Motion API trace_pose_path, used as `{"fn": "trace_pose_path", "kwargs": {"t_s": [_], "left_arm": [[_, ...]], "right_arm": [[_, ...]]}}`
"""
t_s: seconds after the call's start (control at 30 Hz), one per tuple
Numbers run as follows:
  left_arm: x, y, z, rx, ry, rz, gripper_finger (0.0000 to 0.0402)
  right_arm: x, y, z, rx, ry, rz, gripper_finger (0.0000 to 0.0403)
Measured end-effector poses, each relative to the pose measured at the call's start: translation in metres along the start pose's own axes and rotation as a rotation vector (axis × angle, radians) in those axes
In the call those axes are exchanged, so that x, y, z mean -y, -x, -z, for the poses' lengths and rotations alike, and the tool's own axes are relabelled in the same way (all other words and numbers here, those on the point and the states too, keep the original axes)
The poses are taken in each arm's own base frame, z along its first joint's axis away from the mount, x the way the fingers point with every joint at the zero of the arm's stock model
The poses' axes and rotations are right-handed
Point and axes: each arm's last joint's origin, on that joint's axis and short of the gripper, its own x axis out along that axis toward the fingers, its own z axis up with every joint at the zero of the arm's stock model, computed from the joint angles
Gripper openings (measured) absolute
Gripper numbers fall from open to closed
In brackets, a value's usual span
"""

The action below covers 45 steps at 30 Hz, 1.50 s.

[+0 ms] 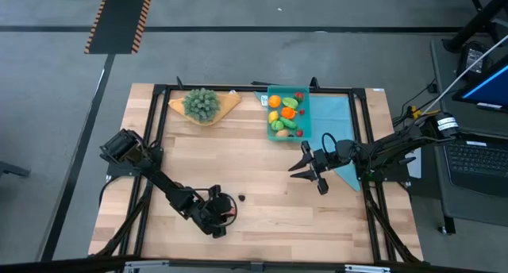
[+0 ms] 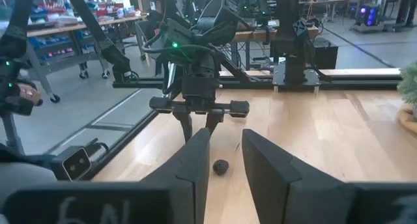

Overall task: Pick and placing Produce into tupperware
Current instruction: Put the pink peach into the blue bin

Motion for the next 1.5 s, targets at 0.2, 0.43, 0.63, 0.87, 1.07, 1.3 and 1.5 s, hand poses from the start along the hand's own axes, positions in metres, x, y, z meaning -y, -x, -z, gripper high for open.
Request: {"fn": "trace_pose_path", "kwargs": {"t_s": [0.2,0.43,0.63,0.87,1.07,1.3,1.5], "left_arm": [[-0.004,0.009,-0.017,0.044,-0.054,0.010,0.0085],[-0.012,0.033,-0.049,0.141,-0.181,0.028,0.0090],[-0.028,0.057,-0.076,0.207,-0.258,0.009,0.0083],[-0.045,0.077,-0.097,0.267,-0.309,-0.022,0.0094],[-0.053,0.082,-0.106,0.293,-0.331,-0.043,0.0081],[-0.063,0.075,-0.111,0.285,-0.310,-0.076,0.0094],[-0.074,0.071,-0.121,0.305,-0.322,-0.095,0.0094]], "right_arm": [[0.000,0.000,0.000,0.003,-0.049,-0.001,0.0094],[0.000,0.000,0.000,0.001,-0.048,0.000,0.0094],[0.000,0.000,0.000,0.000,-0.050,0.000,0.0094],[0.000,0.000,0.000,-0.001,-0.050,0.000,0.0094],[0.000,0.000,0.000,-0.001,-0.049,0.000,0.0094],[0.001,0.000,0.000,0.004,-0.163,0.033,0.0094],[0.002,0.000,0.000,0.005,-0.212,0.057,0.0099]]}}
